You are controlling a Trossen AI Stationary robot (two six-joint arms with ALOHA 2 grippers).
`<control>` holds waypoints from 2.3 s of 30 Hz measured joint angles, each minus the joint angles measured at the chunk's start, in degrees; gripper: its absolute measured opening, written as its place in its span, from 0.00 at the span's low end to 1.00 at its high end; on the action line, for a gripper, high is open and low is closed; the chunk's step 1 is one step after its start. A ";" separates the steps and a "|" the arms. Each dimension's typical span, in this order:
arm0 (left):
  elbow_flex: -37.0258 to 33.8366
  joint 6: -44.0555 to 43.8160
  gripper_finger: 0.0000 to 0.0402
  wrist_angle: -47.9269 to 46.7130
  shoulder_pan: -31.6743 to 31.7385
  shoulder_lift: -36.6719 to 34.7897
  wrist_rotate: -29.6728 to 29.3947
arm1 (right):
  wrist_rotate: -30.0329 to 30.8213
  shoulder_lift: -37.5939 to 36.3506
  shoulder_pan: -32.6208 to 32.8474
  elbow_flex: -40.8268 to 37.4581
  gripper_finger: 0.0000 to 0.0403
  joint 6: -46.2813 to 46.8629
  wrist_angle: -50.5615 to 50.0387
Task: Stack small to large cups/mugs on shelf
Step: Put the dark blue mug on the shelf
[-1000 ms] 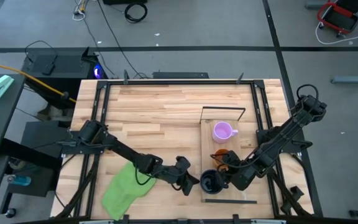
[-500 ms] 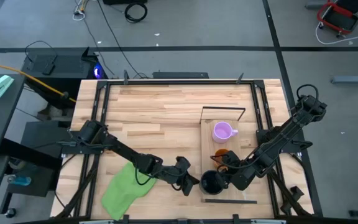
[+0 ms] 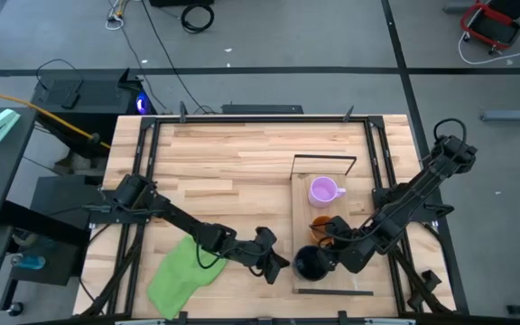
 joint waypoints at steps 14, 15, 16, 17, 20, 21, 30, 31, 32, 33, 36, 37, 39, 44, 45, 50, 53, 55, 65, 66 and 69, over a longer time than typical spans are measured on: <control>0.00 -0.35 0.04 0.02 0.00 0.00 0.00 | -2.62 -0.53 3.62 0.00 0.10 -0.46 -2.09; 0.00 -0.35 0.05 0.02 0.00 0.00 0.00 | -2.62 -0.53 3.85 0.00 0.10 -0.46 -2.27; 0.00 -0.36 0.05 0.01 0.00 0.00 0.00 | -2.66 -0.53 4.05 0.00 0.10 -0.45 -2.37; 0.00 -0.42 0.05 0.01 0.00 0.00 0.01 | -2.70 -0.53 4.27 0.00 0.10 -0.44 -2.48; 0.00 -1.44 0.06 0.02 -0.04 0.00 0.00 | -2.82 -0.53 4.89 0.00 0.10 -0.09 -3.76; 0.00 -1.46 0.06 0.00 -0.04 0.00 0.02 | -2.84 -0.53 5.07 0.00 0.10 0.38 -4.37; 0.00 -1.57 0.04 0.00 -0.09 0.00 0.00 | -2.77 -0.53 6.04 0.05 0.10 0.92 -6.08; 0.00 -1.56 0.05 0.00 -0.09 0.00 0.00 | -2.73 -0.53 6.04 0.11 0.10 0.92 -6.48; 0.00 -1.56 0.05 0.02 -0.09 0.00 0.00 | -2.67 -0.55 6.04 0.11 0.10 0.94 -6.80; -0.02 -1.57 0.06 0.02 -0.09 0.00 0.00 | -2.61 -0.56 6.04 0.15 0.10 0.94 -7.17; 0.00 -1.83 0.06 0.01 -0.09 0.00 0.00 | -2.58 -0.58 6.04 0.15 0.10 0.87 -7.34; -0.01 -1.84 0.06 0.01 -0.09 0.00 0.00 | -2.58 -0.58 6.04 0.15 0.10 0.81 -7.38; 0.00 -1.86 0.05 0.01 -0.09 0.00 0.00 | -2.58 -0.58 6.04 0.15 0.10 0.81 -7.42; 0.00 -1.86 0.04 0.02 -0.09 0.00 0.00 | -2.58 -0.58 6.02 0.15 0.10 0.72 -7.51; 0.00 -1.87 0.04 0.01 -0.09 0.00 0.00 | -2.58 -0.58 6.01 0.15 0.10 0.72 -7.53; 0.00 -1.88 0.04 0.00 -0.09 0.00 0.00 | -2.58 -0.58 5.98 0.14 0.12 0.68 -7.74; 0.00 -1.88 0.05 0.00 -0.09 0.00 0.00 | -2.60 -0.49 5.98 0.01 0.16 0.68 -8.08; 0.00 -1.88 0.06 0.00 -0.09 0.00 0.00 | -2.60 -0.49 5.98 0.00 0.17 0.66 -8.01; -0.01 -1.81 0.04 0.00 -0.09 0.00 0.00 | -2.60 -0.49 5.98 0.00 0.21 0.88 -7.70; -0.02 -1.81 0.05 0.00 -0.09 0.00 0.00 | -2.60 -0.49 5.98 0.00 0.21 0.89 -7.68; -0.02 -1.81 0.06 0.00 -0.09 0.00 0.00 | -2.60 -0.55 5.98 0.00 0.21 0.88 -7.45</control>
